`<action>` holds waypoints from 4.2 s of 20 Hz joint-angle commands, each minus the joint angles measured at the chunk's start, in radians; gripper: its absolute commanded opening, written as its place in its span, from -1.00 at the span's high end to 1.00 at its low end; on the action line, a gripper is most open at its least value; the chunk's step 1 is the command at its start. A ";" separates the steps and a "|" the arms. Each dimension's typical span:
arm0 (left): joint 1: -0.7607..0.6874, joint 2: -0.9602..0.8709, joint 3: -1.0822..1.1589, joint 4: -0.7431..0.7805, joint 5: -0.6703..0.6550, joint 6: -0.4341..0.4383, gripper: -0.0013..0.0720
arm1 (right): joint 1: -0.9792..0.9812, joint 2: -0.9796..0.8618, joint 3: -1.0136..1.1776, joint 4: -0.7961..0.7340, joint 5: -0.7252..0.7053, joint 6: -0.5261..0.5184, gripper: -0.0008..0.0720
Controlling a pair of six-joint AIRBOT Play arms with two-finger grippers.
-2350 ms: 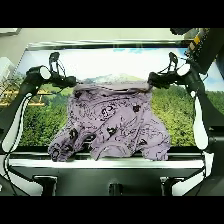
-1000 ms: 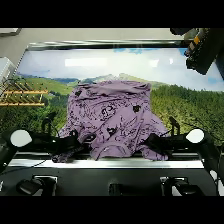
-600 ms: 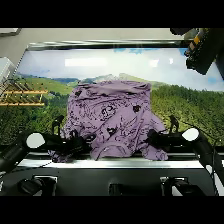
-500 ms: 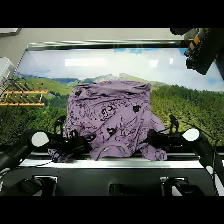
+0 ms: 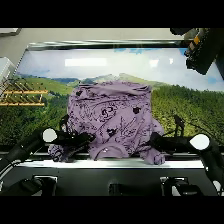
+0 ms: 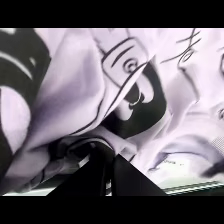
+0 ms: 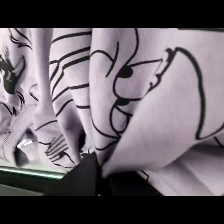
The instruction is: Fold the clothes and pants, and hang the long-sleeved shirts on hangers.
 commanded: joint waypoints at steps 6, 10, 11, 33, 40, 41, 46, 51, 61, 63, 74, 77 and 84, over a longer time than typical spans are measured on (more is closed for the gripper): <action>0.000 0.227 0.011 -0.021 -0.148 0.044 0.90 | 0.001 0.186 0.160 -0.269 0.244 0.141 0.85; 0.002 0.221 0.126 -0.020 -0.122 0.066 0.90 | 0.001 0.046 0.343 -0.357 0.160 0.160 0.85; 0.002 0.196 0.159 -0.020 -0.104 0.072 0.90 | 0.001 -0.027 0.377 -0.337 0.127 0.140 0.85; 0.332 -0.436 0.622 -0.120 -0.225 0.457 0.06 | 0.038 -0.420 0.692 -0.220 -0.099 -0.192 -0.01; 0.412 -0.290 0.621 0.201 -0.354 0.394 0.06 | 0.455 -0.530 0.660 -0.614 -0.099 0.140 -0.01; 0.414 -0.275 0.621 0.235 -0.365 0.383 0.06 | 0.486 -0.569 0.660 -0.615 -0.105 0.153 -0.01; 0.415 -0.246 0.621 0.315 -0.391 0.373 0.06 | 0.580 -0.727 0.660 -0.649 -0.109 0.195 -0.01; 0.415 -0.246 0.621 0.325 -0.397 0.373 -0.22 | 0.583 -0.781 0.660 -0.748 -0.116 0.277 0.03; 0.415 -0.246 0.621 0.357 -0.397 0.374 -0.62 | 0.584 -0.782 0.660 -0.739 -0.045 0.314 -0.31; 0.415 -0.246 0.621 0.360 -0.397 0.374 -0.62 | 0.584 -0.782 0.660 -0.716 -0.049 0.306 -0.31; 0.417 -0.248 0.619 0.360 -0.393 0.377 -0.62 | 0.583 -0.768 0.662 -0.753 -0.084 0.318 0.86; 0.434 -0.244 0.620 0.359 -0.394 0.377 -0.62 | 0.583 -0.660 0.662 -0.755 -0.029 0.307 0.86; 0.512 -0.196 0.620 0.356 -0.412 0.378 -0.62 | 0.583 -0.489 0.661 -0.751 0.065 0.280 0.86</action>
